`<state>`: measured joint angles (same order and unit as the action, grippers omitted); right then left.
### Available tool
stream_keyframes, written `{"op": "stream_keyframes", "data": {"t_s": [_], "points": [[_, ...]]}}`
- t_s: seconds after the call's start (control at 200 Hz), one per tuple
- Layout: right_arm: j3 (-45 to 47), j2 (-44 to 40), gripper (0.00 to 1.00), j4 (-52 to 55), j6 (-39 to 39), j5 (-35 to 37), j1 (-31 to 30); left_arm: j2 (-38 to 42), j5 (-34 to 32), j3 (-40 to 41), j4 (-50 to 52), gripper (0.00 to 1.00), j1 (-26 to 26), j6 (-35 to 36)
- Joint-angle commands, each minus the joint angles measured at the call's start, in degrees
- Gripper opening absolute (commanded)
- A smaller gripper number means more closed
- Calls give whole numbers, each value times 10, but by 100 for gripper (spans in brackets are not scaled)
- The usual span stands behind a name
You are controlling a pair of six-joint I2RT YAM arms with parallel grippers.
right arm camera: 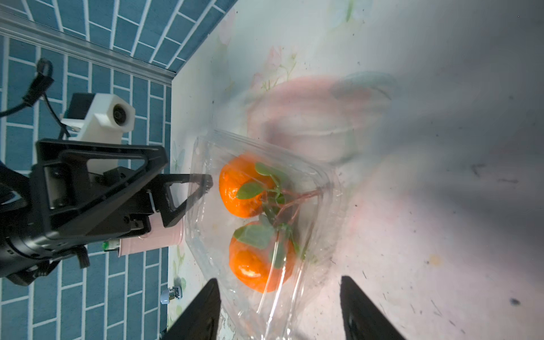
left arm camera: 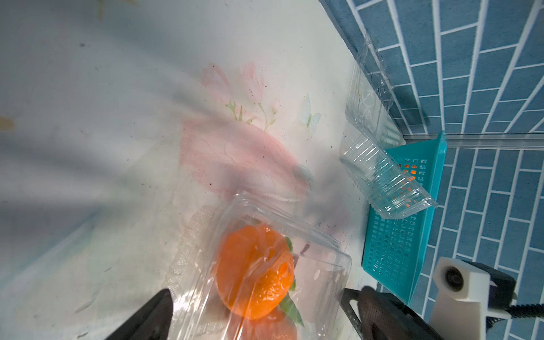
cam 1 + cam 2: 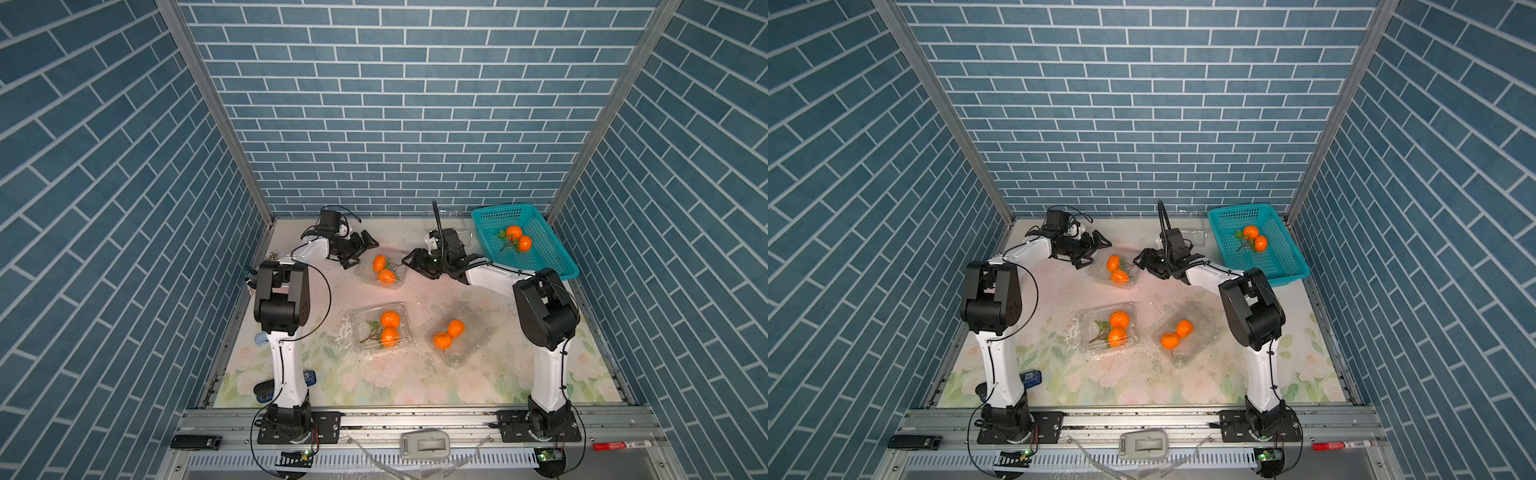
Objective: Take oranges out of containers
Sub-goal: Open the packing box at the center of the board.
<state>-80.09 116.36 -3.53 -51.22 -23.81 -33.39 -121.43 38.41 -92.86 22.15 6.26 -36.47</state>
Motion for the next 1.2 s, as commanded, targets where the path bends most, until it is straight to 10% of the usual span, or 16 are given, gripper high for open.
{"op": "stream_keyframes", "data": {"t_s": [0.0, 1.195], "points": [[-24, 13, 65, -31, -28, -10, -4, -3, 6, -3, -1, 100, 2, 2], [-9, 26, 63, -89, -84, 5, -24, 11, 7, 5, -11, 99, 1, -11]]}}
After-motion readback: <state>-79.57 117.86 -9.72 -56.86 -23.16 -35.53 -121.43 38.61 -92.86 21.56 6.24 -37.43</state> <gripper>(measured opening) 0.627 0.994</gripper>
